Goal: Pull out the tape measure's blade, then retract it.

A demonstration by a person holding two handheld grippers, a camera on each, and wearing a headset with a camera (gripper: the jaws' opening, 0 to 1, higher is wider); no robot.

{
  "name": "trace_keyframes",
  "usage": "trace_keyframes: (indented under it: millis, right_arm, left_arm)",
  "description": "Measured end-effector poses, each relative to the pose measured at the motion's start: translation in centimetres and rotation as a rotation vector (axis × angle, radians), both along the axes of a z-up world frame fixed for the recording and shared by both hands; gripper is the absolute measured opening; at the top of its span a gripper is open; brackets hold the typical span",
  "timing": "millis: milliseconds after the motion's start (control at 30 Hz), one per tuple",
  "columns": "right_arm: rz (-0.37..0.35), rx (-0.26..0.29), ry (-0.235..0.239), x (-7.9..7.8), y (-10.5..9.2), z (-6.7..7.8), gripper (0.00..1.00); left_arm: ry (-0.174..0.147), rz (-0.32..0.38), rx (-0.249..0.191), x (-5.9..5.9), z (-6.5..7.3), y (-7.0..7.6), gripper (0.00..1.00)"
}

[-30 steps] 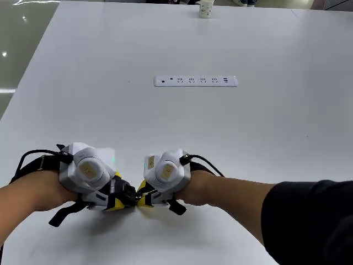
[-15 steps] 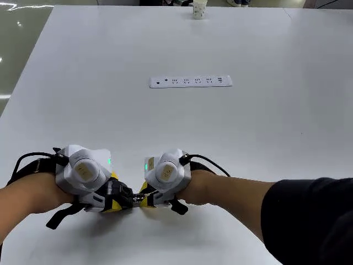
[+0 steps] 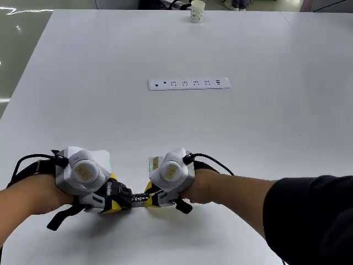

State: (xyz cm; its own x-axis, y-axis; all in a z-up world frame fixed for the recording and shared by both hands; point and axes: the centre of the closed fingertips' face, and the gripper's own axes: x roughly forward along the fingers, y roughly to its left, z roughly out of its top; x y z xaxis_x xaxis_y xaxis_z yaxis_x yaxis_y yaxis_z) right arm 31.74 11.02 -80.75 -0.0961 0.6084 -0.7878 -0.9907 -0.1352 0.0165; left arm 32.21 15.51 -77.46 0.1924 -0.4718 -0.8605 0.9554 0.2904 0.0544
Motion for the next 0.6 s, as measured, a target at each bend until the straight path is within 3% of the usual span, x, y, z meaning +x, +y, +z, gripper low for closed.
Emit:
trace_keyframes:
  millis: [600]
  right_arm:
    - [-0.007, -0.011, 0.008, 0.12, -0.87, 0.01, 0.09]
  left_arm:
    - [0.006, 0.000, -0.002, 0.16, -0.06, 0.03, 0.33]
